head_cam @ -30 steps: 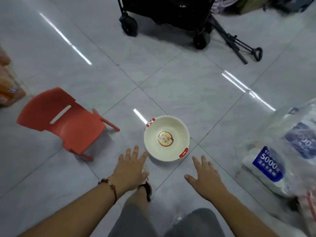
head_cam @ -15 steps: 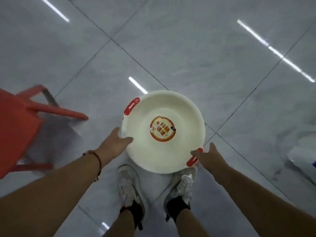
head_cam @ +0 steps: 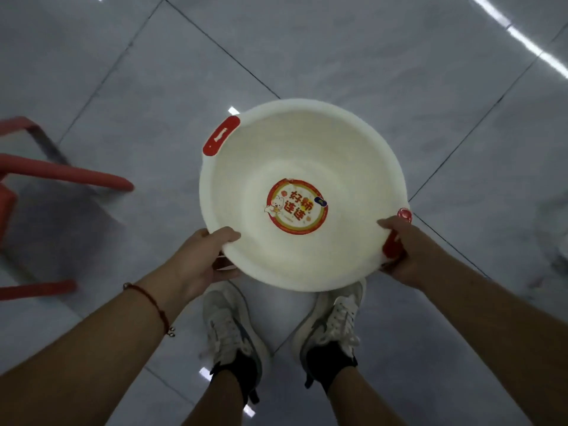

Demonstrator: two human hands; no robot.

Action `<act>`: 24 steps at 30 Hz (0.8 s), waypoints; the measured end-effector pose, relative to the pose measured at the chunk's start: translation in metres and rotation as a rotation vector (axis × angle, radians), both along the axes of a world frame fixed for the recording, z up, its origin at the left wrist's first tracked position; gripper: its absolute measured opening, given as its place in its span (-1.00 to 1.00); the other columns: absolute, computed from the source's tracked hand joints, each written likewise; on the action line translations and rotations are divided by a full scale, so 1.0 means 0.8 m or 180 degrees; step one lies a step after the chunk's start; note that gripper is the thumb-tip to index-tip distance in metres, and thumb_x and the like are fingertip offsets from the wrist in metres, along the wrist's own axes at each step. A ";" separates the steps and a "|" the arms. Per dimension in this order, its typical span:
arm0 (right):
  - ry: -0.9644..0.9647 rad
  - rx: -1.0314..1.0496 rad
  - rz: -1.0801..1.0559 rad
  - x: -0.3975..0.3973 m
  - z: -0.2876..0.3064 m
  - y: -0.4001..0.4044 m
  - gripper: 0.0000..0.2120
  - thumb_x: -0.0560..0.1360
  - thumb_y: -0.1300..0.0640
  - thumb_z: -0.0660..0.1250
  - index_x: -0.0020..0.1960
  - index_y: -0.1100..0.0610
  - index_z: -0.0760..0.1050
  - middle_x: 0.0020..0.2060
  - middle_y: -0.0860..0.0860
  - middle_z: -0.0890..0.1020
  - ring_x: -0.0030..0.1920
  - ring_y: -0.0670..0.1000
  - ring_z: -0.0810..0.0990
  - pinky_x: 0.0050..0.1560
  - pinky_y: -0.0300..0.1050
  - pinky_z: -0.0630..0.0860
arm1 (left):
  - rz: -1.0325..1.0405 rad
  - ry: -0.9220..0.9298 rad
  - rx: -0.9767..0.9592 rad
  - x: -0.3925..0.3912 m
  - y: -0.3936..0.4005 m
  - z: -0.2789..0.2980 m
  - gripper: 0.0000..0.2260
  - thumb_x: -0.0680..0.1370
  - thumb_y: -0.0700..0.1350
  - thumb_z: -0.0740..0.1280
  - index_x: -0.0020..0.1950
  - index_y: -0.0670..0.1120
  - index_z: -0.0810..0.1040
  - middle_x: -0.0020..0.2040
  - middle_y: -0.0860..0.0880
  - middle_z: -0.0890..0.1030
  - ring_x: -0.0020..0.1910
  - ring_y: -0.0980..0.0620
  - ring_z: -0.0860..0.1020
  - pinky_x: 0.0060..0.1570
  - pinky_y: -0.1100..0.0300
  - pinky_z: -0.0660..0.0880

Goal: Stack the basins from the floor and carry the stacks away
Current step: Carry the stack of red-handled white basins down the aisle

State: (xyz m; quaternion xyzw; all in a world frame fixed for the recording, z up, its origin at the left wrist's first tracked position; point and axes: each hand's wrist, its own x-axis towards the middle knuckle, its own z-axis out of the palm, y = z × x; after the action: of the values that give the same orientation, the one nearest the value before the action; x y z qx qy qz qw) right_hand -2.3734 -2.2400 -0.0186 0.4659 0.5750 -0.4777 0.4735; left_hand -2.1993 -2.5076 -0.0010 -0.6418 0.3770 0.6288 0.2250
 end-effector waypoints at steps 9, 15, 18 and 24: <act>0.0246 -0.0647 -0.0086 -0.057 0.424 0.041 -0.38 0.15 -0.07 0.61 0.07 0.21 0.51 -0.15 0.19 0.58 -0.23 0.12 0.53 -0.13 0.00 0.55 | 0.0102 0.0273 0.0134 -0.083 0.004 0.390 -0.78 0.52 -0.05 0.39 0.15 -0.06 0.56 -0.01 -0.13 0.60 -0.01 -0.14 0.58 -0.01 -0.09 0.59; 0.1172 -0.0855 -0.0826 -0.003 0.697 0.063 -0.70 0.50 -0.09 0.34 0.09 0.10 0.60 0.01 0.12 0.71 0.14 0.23 0.59 0.34 0.38 0.30 | -0.0205 0.1030 0.0153 -0.112 0.003 0.641 -0.71 0.52 0.08 0.39 0.18 -0.01 0.55 0.11 -0.13 0.60 0.06 -0.15 0.60 -0.29 -0.01 0.65; 0.1597 -0.0683 -0.1243 0.043 0.796 0.078 -0.62 0.47 -0.17 0.36 0.12 0.10 0.58 0.03 0.11 0.66 0.14 0.26 0.57 0.25 0.41 0.36 | -0.0655 0.1531 0.0168 -0.127 0.015 0.736 -0.71 0.52 0.07 0.39 0.15 -0.05 0.56 0.07 -0.13 0.57 0.08 -0.14 0.59 -0.31 0.03 0.64; 0.2287 -0.0745 -0.2244 0.191 0.926 0.103 -0.52 0.46 -0.20 0.34 0.23 0.08 0.56 0.03 0.18 0.69 0.13 0.31 0.58 0.22 0.45 0.38 | -0.1850 0.2101 0.0304 -0.098 0.050 0.877 -0.74 0.53 0.05 0.36 0.14 -0.06 0.57 0.05 -0.15 0.62 -0.02 -0.15 0.65 -0.20 0.06 0.62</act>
State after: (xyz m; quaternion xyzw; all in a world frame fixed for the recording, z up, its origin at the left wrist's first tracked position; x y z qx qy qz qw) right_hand -2.2203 -2.1575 0.7225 0.3819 0.4520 -0.7992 0.1053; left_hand -2.2779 -2.4677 0.7004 -0.2628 0.5641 0.7273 0.2895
